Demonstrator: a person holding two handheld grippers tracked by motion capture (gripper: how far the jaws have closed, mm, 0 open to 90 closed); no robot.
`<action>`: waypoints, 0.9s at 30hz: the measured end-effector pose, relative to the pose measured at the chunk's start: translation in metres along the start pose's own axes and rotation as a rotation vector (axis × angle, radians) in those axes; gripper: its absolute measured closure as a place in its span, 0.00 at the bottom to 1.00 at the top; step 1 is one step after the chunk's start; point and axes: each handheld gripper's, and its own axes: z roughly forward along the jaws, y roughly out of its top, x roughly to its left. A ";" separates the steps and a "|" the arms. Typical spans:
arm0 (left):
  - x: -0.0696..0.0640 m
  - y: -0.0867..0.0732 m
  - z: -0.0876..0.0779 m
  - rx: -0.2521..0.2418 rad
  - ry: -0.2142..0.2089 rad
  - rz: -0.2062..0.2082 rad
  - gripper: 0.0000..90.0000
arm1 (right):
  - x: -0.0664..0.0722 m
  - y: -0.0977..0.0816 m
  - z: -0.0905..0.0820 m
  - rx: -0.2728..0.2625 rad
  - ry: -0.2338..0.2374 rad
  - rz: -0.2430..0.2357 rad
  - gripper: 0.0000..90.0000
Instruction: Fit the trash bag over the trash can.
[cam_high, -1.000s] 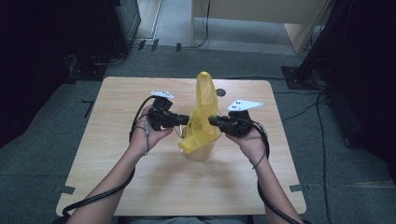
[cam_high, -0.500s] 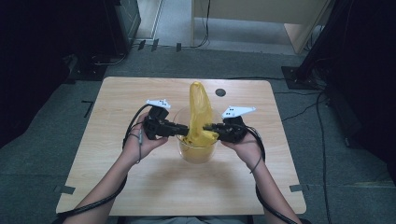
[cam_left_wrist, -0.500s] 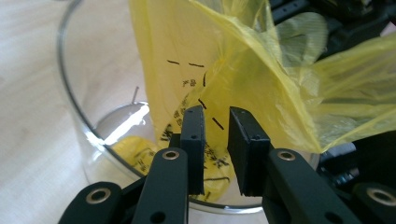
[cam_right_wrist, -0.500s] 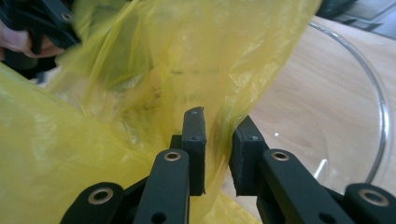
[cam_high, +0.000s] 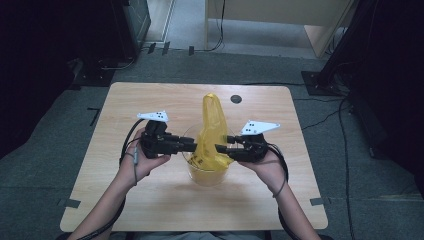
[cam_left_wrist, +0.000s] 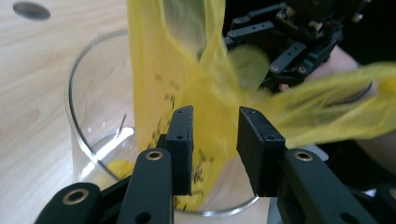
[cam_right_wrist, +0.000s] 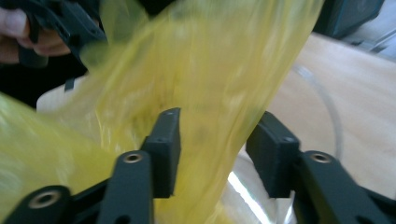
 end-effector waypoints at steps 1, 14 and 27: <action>-0.001 0.002 0.000 -0.008 0.005 0.007 0.71 | 0.000 0.002 -0.003 -0.009 -0.002 0.001 0.59; -0.007 0.020 0.017 0.025 0.078 0.016 0.75 | 0.022 0.038 -0.037 -0.129 -0.029 -0.026 0.58; -0.008 0.012 0.027 0.075 0.076 0.020 1.00 | 0.022 0.022 0.007 -0.050 0.016 0.047 0.57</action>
